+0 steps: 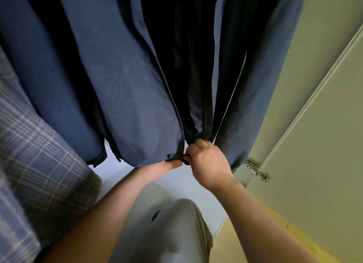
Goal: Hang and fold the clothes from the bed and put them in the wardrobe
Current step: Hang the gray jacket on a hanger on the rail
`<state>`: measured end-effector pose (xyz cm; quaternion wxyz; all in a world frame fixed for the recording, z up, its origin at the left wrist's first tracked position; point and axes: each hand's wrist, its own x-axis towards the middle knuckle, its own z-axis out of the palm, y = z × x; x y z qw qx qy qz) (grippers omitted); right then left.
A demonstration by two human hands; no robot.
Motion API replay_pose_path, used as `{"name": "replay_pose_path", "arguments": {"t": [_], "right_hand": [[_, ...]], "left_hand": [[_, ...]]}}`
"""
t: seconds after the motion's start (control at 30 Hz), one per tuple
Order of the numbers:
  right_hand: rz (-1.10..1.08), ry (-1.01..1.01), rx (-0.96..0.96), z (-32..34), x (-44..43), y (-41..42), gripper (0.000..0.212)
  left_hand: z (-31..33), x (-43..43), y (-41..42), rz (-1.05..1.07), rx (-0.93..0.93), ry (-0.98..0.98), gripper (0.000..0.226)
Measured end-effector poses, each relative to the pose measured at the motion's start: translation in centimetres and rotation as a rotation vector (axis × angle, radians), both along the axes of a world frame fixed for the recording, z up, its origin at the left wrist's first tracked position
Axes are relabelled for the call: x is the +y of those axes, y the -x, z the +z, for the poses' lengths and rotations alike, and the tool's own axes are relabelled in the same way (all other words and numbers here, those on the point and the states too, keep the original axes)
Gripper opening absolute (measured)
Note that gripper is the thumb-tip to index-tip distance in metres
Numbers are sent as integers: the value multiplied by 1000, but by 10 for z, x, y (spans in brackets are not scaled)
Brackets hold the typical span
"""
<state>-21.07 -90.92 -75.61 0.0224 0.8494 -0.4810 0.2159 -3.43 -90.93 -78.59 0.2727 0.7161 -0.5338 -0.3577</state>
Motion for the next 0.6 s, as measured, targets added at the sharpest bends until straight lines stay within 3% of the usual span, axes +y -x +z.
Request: {"name": "replay_pose_path", "arguments": {"t": [0.07,0.23,0.33,0.37,0.47,0.6], "right_hand": [[-8,61,58,3,1,-1,9],[-36,63,107,0,9,-2,15],[-150,39,55,-7,15,-1,17],[-196,-4,-19,-10,14,0,18],[-183,-380,-224,-16,11,1,28],[-258,-695,-615,-17,11,-3,33]], "left_hand": [[0,-2,0,-27,36,8,8],[-2,-5,-2,-138,28,-36,5],[-11,-1,-2,-44,109,92,33],[-12,1,-2,-11,128,140,36],[-13,9,0,0,151,250,32],[-11,10,3,-93,312,130,14]]}}
